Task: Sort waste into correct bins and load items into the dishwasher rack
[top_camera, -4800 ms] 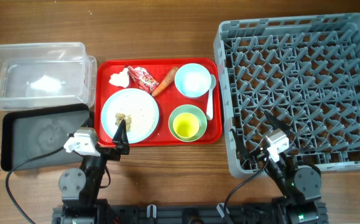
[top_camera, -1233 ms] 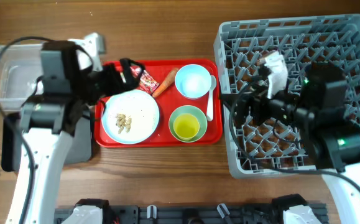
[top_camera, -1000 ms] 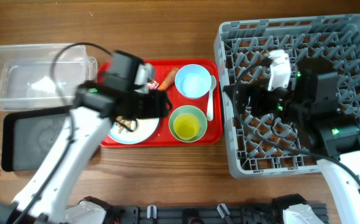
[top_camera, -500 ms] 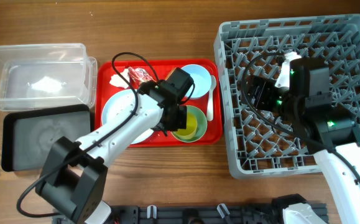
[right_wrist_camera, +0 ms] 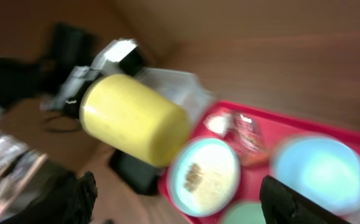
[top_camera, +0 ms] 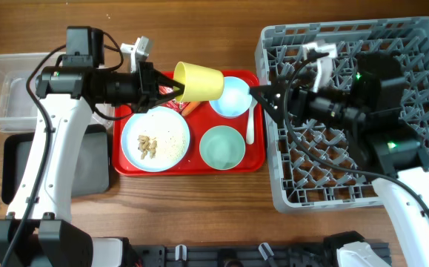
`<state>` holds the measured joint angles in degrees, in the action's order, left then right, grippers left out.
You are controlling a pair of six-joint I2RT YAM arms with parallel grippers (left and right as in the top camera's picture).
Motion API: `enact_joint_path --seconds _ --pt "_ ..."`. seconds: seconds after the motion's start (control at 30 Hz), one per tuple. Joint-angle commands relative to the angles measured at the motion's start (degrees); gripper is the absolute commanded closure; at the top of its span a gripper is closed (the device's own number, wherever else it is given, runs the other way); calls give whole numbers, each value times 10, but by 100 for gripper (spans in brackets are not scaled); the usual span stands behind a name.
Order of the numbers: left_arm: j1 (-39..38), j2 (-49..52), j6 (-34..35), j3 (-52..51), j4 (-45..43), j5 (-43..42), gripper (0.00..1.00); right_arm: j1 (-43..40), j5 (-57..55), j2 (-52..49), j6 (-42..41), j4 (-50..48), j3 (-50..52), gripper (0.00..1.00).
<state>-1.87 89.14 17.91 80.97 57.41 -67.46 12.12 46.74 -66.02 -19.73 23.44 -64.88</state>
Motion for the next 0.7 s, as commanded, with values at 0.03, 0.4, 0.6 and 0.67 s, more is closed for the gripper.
enact_joint_path --seconds 0.03,0.4,0.6,0.67 --pt "-13 -1 -17 4 0 -153 96 31 130 -39 -13 -47 -6 14" --pt "-65 -1 -17 4 -2 -143 96 61 224 -89 -49 -216 -6 41" --pt "-66 -1 -9 4 -31 -139 96 61 241 -89 -57 -201 -6 25" --pt "-66 -1 -8 4 -41 -139 96 61 240 -90 -53 -197 -6 22"
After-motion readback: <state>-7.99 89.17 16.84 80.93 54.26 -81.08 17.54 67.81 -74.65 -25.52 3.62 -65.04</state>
